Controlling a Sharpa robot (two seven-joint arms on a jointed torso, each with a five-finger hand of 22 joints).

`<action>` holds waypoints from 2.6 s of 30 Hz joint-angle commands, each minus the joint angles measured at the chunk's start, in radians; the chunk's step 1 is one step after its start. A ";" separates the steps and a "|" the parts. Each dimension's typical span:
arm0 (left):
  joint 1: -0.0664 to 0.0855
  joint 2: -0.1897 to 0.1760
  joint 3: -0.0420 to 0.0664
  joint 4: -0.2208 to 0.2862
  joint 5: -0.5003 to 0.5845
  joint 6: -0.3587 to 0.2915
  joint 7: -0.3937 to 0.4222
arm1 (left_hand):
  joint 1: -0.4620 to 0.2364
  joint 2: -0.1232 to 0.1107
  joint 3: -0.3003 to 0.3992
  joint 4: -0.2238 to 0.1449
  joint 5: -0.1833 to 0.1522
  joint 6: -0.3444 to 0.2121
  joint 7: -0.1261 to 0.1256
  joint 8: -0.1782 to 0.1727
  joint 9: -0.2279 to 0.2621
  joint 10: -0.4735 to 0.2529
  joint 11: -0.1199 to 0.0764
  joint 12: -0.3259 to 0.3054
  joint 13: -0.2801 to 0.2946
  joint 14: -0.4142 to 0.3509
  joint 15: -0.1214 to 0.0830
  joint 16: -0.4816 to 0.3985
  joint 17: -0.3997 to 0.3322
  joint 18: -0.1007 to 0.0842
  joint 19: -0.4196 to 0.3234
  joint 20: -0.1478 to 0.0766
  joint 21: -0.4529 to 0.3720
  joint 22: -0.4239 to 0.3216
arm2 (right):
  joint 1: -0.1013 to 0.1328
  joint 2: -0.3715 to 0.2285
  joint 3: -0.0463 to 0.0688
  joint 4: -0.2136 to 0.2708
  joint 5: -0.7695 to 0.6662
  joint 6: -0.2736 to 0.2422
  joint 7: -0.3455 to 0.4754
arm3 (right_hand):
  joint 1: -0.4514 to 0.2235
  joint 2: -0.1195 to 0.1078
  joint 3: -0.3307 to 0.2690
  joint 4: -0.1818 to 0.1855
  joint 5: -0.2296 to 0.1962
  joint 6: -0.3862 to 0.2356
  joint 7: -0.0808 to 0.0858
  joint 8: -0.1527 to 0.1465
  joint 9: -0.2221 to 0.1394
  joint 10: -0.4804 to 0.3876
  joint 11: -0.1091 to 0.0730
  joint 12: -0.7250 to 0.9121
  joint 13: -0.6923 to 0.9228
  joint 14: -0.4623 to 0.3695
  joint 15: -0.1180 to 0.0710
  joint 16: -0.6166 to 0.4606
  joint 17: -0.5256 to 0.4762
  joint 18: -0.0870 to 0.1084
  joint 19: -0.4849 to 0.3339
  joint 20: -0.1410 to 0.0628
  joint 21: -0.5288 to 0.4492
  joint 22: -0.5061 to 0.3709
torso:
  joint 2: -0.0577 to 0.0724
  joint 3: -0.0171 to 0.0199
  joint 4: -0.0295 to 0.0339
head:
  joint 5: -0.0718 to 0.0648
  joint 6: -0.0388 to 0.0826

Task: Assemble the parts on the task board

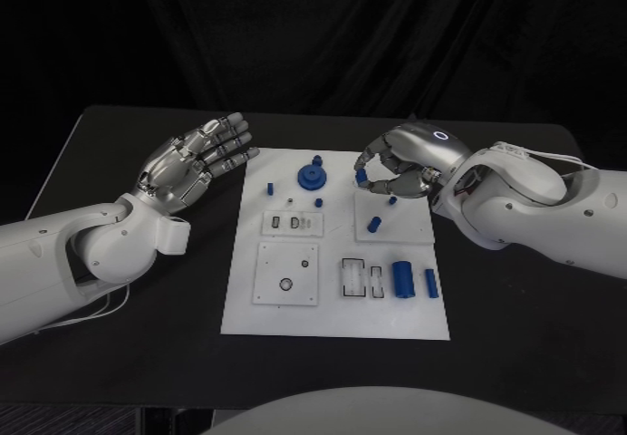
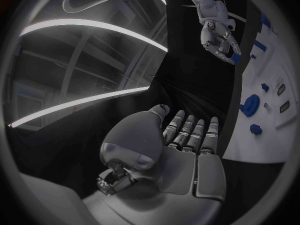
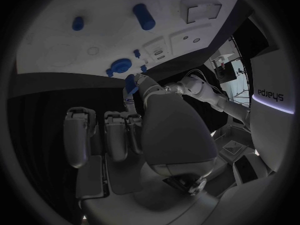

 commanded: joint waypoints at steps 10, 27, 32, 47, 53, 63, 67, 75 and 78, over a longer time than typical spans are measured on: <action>-0.002 0.007 0.001 0.003 0.008 0.011 0.052 | -0.010 -0.003 0.009 0.000 0.006 0.008 0.023 0.004 0.001 0.003 0.004 0.003 0.001 0.000 0.009 0.006 0.001 -0.013 0.007 0.002 0.003 0.001 | -0.040 0.128 0.000 -0.030 -0.140 0.084 -0.088 | -0.019 0.001 -0.003 -0.003 -0.008 0.022 -0.024 0.001 0.030 0.104 -0.009 0.003 0.263 0.105 -0.009 0.003 0.263 -0.008 0.056 -0.011 0.010 0.216 | 0.002 0.0013 0.0024 | 0.013 -0.008; -0.002 0.012 0.001 0.001 0.008 0.010 0.047 | -0.010 -0.003 0.009 0.000 0.006 0.008 0.023 0.004 0.001 0.003 0.004 0.003 0.001 0.000 0.009 0.006 0.001 -0.013 0.007 0.002 0.003 0.001 | -0.062 0.198 0.001 -0.065 -0.155 0.128 -0.131 | -0.035 -0.002 -0.007 0.001 -0.008 0.016 -0.024 -0.004 0.033 0.104 -0.009 0.003 0.263 0.105 -0.010 0.003 0.263 -0.007 0.056 -0.013 0.009 0.215 | 0.003 0.0018 0.0017 | 0.017 -0.019; -0.002 0.015 0.001 0.000 0.008 0.011 0.045 | -0.010 -0.003 0.009 0.000 0.006 0.008 0.023 0.004 0.001 0.003 0.004 0.003 0.001 0.000 0.009 0.006 0.001 -0.013 0.007 0.002 0.003 0.001 | -0.067 0.211 0.001 -0.073 -0.156 0.127 -0.130 | -0.041 -0.002 -0.008 0.003 -0.011 0.013 -0.023 -0.007 0.034 0.104 -0.009 0.003 0.263 0.105 -0.010 0.003 0.263 -0.007 0.056 -0.013 0.008 0.215 | 0.001 0.0006 0.0025 | 0.017 -0.020; -0.002 0.018 0.001 -0.004 0.008 0.013 0.043 | -0.012 -0.004 0.012 -0.001 0.006 0.008 0.024 0.005 0.001 0.003 0.004 0.003 0.001 0.000 0.009 0.006 0.001 -0.013 0.006 0.002 0.003 0.001 | -0.091 0.244 0.001 -0.108 -0.156 0.120 -0.125 | -0.045 -0.001 -0.008 0.000 -0.032 0.010 -0.023 -0.011 0.038 0.104 -0.009 0.003 0.263 0.105 -0.010 0.003 0.263 -0.007 0.056 -0.013 0.008 0.216 | 0.000 0.0012 0.0020 | 0.018 -0.025; -0.002 0.021 0.001 -0.007 0.008 0.017 0.043 | -0.013 -0.004 0.013 -0.002 0.006 0.007 0.024 0.004 0.001 0.002 0.004 0.003 0.001 0.000 0.009 0.006 0.001 -0.013 0.006 0.002 0.003 0.001 | -0.097 0.254 0.001 -0.119 -0.156 0.129 -0.126 | -0.047 -0.001 -0.007 -0.004 -0.049 0.003 -0.021 -0.017 0.040 0.104 -0.007 0.003 0.263 0.105 -0.009 0.003 0.263 -0.006 0.055 -0.013 0.005 0.214 | 0.001 0.0016 0.0026 | 0.016 -0.025; -0.002 0.022 0.001 -0.009 0.008 0.019 0.042 | -0.013 -0.004 0.013 -0.002 0.006 0.006 0.024 0.004 0.001 0.002 0.004 0.002 0.001 -0.001 0.009 0.006 0.001 -0.013 0.006 0.002 0.003 0.001 | -0.102 0.261 0.001 -0.126 -0.156 0.146 -0.128 | -0.064 -0.001 -0.014 -0.003 -0.113 -0.020 -0.011 -0.036 0.045 0.104 0.002 0.003 0.263 0.105 -0.002 0.003 0.263 -0.006 0.053 -0.008 0.001 0.213 | 0.001 0.0011 0.0009 | 0.016 -0.027; -0.002 0.023 0.001 -0.011 0.008 0.021 0.042 | -0.013 -0.004 0.013 -0.002 0.006 0.006 0.024 0.004 0.001 0.002 0.004 0.002 0.001 -0.001 0.009 0.006 0.001 -0.013 0.006 0.002 0.003 0.001 | -0.103 0.262 0.001 -0.128 -0.156 0.158 -0.128 | -0.070 -0.002 -0.017 -0.002 -0.127 -0.034 -0.006 -0.046 0.044 0.104 0.006 0.003 0.263 0.105 0.001 0.003 0.263 -0.005 0.051 -0.005 -0.002 0.212 | 0.001 0.0013 0.0014 | 0.013 -0.028; -0.002 0.024 0.001 -0.013 0.008 0.023 0.041 | -0.014 -0.004 0.015 -0.002 0.006 0.005 0.024 0.004 0.001 0.001 0.003 0.002 0.001 -0.001 0.009 0.005 0.001 -0.014 0.006 0.002 0.003 0.001 | -0.104 0.263 0.001 -0.130 -0.156 0.168 -0.128 | -0.077 -0.009 -0.025 -0.003 -0.155 -0.095 0.015 -0.085 0.033 0.104 0.024 0.003 0.263 0.105 0.016 0.003 0.263 -0.004 0.050 0.007 -0.005 0.211 | 0.001 0.0012 0.0014 | 0.013 -0.028; -0.002 0.024 0.001 -0.014 0.008 0.023 0.041 | -0.014 -0.004 0.015 -0.002 0.006 0.005 0.024 0.004 0.001 0.001 0.003 0.002 0.001 -0.001 0.009 0.005 0.001 -0.014 0.006 0.002 0.003 0.001 | -0.104 0.264 0.001 -0.131 -0.156 0.170 -0.128 | -0.078 -0.011 -0.027 -0.003 -0.161 -0.110 0.020 -0.094 0.031 0.104 0.029 0.003 0.263 0.105 0.021 0.003 0.263 -0.004 0.050 0.012 -0.006 0.211 | 0.001 0.0011 0.0008 | 0.013 -0.028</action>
